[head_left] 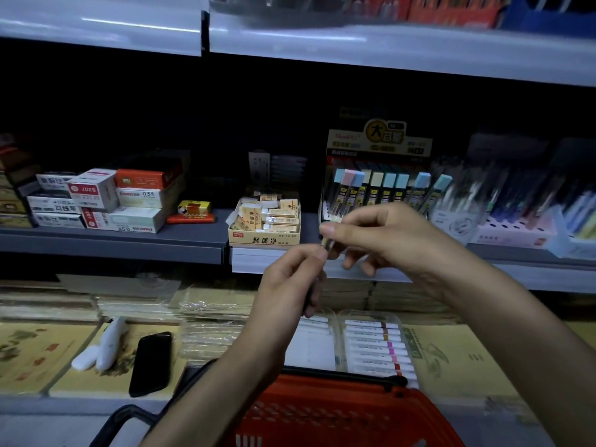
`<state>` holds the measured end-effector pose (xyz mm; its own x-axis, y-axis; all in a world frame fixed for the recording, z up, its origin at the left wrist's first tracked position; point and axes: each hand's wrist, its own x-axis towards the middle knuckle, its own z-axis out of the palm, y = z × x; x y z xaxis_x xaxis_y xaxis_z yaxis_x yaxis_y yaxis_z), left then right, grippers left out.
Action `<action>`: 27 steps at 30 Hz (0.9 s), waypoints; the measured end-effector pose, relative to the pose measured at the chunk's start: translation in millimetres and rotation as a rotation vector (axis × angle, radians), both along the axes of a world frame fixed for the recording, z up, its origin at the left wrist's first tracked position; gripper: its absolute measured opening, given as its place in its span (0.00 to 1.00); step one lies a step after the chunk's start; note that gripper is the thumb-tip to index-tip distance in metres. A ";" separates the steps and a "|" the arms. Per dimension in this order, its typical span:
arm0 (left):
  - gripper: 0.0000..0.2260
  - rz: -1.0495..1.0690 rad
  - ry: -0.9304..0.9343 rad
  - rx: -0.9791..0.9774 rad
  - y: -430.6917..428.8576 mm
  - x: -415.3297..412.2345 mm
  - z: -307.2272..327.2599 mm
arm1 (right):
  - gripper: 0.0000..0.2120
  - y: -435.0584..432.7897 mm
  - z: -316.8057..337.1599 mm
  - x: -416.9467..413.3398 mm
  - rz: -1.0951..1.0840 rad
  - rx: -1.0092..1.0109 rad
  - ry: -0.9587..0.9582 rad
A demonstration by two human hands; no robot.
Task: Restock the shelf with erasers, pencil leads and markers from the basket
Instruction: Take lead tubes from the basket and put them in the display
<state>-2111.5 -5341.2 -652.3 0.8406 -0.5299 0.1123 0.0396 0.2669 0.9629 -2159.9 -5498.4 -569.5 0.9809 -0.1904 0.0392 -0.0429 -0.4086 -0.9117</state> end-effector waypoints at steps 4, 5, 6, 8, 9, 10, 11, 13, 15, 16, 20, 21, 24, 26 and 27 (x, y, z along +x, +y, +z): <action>0.06 0.014 -0.082 0.032 -2.2 -1.6 -3.3 | 0.07 -10.0 4.2 -2.2 -0.029 0.000 -0.025; 0.06 0.024 -0.082 0.037 -2.5 -1.2 -5.0 | 0.07 -14.6 7.2 -3.8 -0.049 0.021 -0.044; 0.07 0.035 -0.076 0.046 -2.4 -0.4 -7.0 | 0.07 -21.0 10.8 -4.9 -0.079 0.021 -0.076; 0.10 0.053 -0.059 0.073 -1.6 1.1 -9.6 | 0.07 -36.4 18.4 -5.8 -0.162 -0.053 -0.171; 0.11 0.064 -0.055 0.086 -1.5 1.9 -10.4 | 0.06 -44.5 21.7 -5.7 -0.204 -0.111 -0.222; 0.12 0.078 -0.051 0.094 -1.7 2.3 -10.4 | 0.05 -51.9 24.1 -5.1 -0.241 -0.176 -0.272; 0.13 0.093 -0.044 0.099 -2.2 2.6 -10.3 | 0.04 -58.5 24.9 -4.1 -0.272 -0.239 -0.317; 0.13 0.112 -0.029 0.103 -3.8 2.4 -10.3 | 0.04 -68.7 21.6 -1.2 -0.326 -0.333 -0.380; 0.13 0.116 -0.031 0.108 -5.6 1.8 -10.9 | 0.05 -73.9 14.1 3.4 -0.364 -0.383 -0.409; 0.13 0.115 -0.035 0.109 -6.3 1.7 -11.5 | 0.05 -75.8 10.0 6.6 -0.378 -0.396 -0.423; 0.13 0.109 -0.069 0.123 -7.9 1.6 -13.2 | 0.05 -81.2 -1.8 18.0 -0.415 -0.391 -0.449; 0.13 0.106 -0.080 0.129 -8.3 1.9 -13.9 | 0.06 -83.1 -3.8 20.2 -0.421 -0.396 -0.451; 0.14 0.090 -0.122 0.157 -9.3 2.3 -16.0 | 0.06 -87.6 -6.5 24.4 -0.431 -0.425 -0.452; 0.15 0.084 -0.151 0.178 -9.2 1.5 -16.8 | 0.07 -89.3 -5.0 25.0 -0.431 -0.465 -0.444; 0.15 0.085 -0.161 0.186 -9.0 1.1 -16.9 | 0.07 -89.4 -4.0 24.6 -0.424 -0.493 -0.437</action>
<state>-2110.3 -5350.2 -669.2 0.8621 -0.4825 0.1550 -0.1326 0.0804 0.9879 -2135.4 -5587.8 -573.5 0.7044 -0.4054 0.5826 0.0357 -0.7996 -0.5995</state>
